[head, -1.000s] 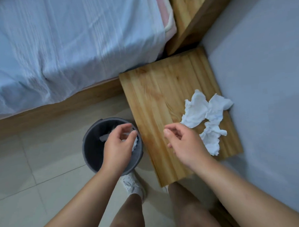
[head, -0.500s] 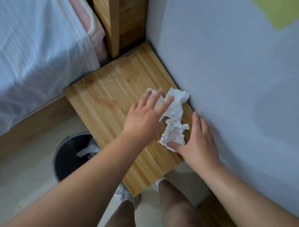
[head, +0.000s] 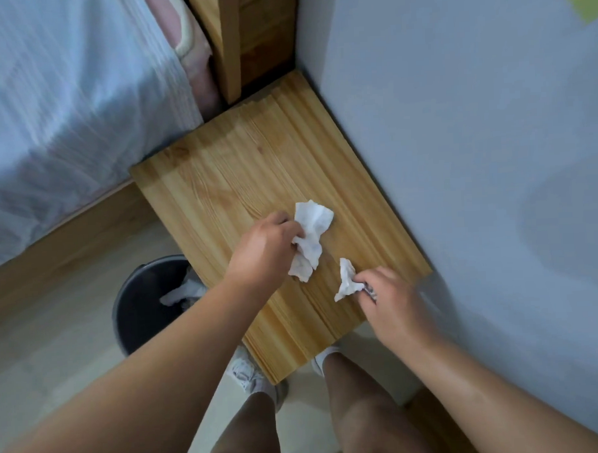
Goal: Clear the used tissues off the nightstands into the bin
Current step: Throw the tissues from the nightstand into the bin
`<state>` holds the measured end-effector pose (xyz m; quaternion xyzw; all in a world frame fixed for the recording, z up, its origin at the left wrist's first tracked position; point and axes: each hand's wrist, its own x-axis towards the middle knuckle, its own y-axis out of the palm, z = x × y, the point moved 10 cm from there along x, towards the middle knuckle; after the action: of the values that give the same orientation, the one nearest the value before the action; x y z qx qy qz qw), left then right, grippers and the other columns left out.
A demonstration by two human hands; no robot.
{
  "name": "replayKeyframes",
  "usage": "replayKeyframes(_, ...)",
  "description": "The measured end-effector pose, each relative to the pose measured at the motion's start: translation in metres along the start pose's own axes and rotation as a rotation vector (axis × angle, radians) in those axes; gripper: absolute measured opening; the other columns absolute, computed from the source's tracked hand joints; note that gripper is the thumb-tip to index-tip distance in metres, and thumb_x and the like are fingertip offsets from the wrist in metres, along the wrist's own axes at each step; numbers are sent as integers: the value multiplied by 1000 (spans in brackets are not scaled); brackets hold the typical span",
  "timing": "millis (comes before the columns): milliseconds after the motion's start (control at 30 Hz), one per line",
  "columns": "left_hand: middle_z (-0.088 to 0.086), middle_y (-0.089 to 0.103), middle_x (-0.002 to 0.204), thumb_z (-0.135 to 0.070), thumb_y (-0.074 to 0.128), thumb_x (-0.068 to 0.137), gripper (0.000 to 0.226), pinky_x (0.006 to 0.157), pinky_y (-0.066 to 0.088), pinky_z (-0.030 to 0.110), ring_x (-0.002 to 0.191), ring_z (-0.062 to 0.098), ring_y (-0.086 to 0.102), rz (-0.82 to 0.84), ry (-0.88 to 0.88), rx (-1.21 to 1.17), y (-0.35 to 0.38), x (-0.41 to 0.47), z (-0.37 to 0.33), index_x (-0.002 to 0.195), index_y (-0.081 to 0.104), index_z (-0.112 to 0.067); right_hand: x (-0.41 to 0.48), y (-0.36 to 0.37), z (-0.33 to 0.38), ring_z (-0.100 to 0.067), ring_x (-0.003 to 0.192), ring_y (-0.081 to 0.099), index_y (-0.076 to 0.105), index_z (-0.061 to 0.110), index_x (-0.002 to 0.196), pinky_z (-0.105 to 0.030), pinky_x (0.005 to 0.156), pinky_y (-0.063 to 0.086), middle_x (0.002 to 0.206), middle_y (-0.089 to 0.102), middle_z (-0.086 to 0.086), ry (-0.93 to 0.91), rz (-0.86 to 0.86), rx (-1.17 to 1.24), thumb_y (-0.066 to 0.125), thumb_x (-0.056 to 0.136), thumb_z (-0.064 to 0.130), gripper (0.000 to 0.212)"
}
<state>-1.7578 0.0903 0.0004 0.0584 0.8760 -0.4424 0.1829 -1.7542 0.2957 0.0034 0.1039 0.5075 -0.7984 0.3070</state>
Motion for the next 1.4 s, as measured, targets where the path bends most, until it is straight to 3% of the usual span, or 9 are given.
replayKeyframes(100,2,67,115,1,57,97,32,78,58,40,96,23,66,-75,-209,-217,-10,-27,28,117,78,-14,-4,-8,18,-4,79,55,74,17,103,-9,64,40,93,59,15,-31,-43,48,70,94,9,13)
replayKeyframes(400,-29,68,94,-3,60,90,42,64,40,5,78,-11,62,-418,-660,-721,-49,-177,129,98,81,-38,-6,-2,137,-1,79,58,63,40,92,-11,60,41,89,59,20,-171,-120,192,73,90,16,26)
replayKeyframes(500,-18,68,68,-1,59,89,44,48,37,10,53,-1,56,-488,-856,-851,-36,-237,175,93,82,-39,-10,23,182,-1,78,60,63,45,89,-4,62,40,93,61,22,-218,-77,250,74,90,20,28)
replayKeyframes(633,-19,77,70,-7,61,91,46,55,46,12,69,-4,69,-548,-1007,-1022,-4,-295,221,74,79,-47,-10,86,208,-5,62,54,66,35,81,-12,55,40,69,60,18,-128,46,327,73,91,32,13)
replayKeyframes(733,-24,75,68,-10,60,92,44,55,44,11,62,-11,64,-540,-1056,-1041,20,-313,244,72,77,-45,-11,130,219,-5,59,51,67,29,80,-13,53,38,63,57,13,-113,87,326,73,92,28,14)
replayKeyframes(933,-4,75,75,-15,59,92,25,59,44,22,70,12,63,-500,-1146,-1084,71,-308,283,88,81,-26,-1,205,213,-3,60,56,67,27,85,-17,53,37,65,62,17,-23,146,273,69,95,33,11)
replayKeyframes(1133,-8,77,95,-34,69,97,17,72,55,30,90,17,72,-466,-1082,-1056,97,-284,310,111,76,-26,20,256,198,-10,91,66,64,28,120,-15,63,41,102,68,14,68,199,244,66,96,43,29)
replayKeyframes(1233,-4,71,122,-35,72,97,36,80,66,45,105,23,71,-396,-1056,-1141,106,-280,317,133,66,-28,24,265,188,-10,102,58,56,27,137,-20,71,42,117,59,13,105,228,209,67,95,48,48)
replayKeyframes(1400,-3,67,130,-40,67,100,44,88,65,51,108,20,71,-335,-1025,-1138,97,-287,323,142,61,-29,18,253,175,-19,119,61,53,23,144,-28,86,43,133,62,5,154,228,166,61,97,51,55)
